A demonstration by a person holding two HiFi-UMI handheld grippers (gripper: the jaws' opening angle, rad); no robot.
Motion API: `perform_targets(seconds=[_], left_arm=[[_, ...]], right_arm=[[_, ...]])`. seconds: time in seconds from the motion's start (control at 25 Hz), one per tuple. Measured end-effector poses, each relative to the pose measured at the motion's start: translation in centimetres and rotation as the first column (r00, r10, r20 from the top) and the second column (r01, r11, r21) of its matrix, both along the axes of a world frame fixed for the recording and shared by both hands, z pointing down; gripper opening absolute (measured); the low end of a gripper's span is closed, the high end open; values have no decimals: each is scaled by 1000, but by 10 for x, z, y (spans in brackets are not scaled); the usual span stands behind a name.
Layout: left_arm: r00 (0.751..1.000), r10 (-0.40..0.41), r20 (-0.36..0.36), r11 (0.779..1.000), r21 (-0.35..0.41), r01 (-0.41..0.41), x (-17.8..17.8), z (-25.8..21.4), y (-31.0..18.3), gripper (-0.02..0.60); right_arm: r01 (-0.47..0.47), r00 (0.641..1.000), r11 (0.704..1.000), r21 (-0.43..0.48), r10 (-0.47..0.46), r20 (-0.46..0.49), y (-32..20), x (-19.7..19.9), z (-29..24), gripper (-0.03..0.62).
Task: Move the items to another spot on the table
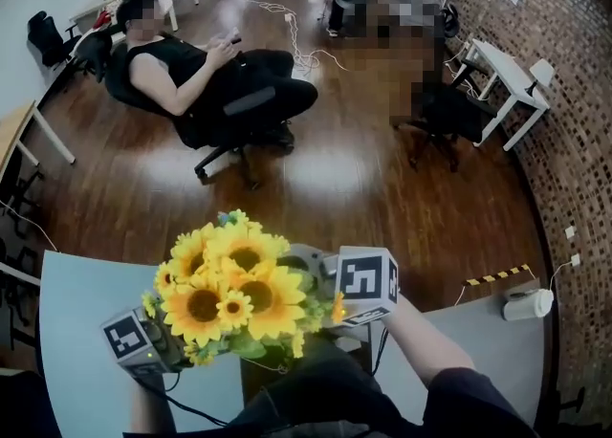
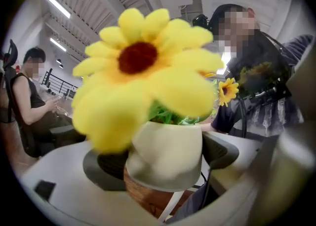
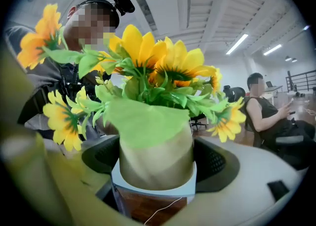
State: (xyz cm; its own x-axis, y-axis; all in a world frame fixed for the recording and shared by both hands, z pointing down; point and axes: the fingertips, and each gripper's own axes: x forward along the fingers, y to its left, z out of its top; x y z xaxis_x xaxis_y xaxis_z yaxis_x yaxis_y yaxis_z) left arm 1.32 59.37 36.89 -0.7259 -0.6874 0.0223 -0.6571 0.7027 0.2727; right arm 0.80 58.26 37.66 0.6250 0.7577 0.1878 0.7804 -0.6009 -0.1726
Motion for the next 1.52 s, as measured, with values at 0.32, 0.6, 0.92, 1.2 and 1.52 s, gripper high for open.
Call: perform_targets(seconds=[0.32,0.6,0.92,1.2,1.52], left_arm=[[992,106,-73,994,-6,-107,-121,11,-23,482],[964,230,-131,966,-87,-242,-216,26,-64,482],[958,271,-100,949,-141,-283,-271,19,-69,482],[952,296,-76,944,-129,-304,-289,3,-68,482],[935,353,1,933,-75,-352,-316,4,-29,482]], right_arm=[[-103,993,995,-16,102,-67,-25,-118,5,471],[-224,971,974,-31,220,-95,-62,-209,35,469],[-315,940,945,-85,298,-168,-81,-261,17,469],[-340,936,934,-114,323,-142,-82,-278,-4,469],[-372,928,926,-63,371,-25,-42,-303,-4,470]])
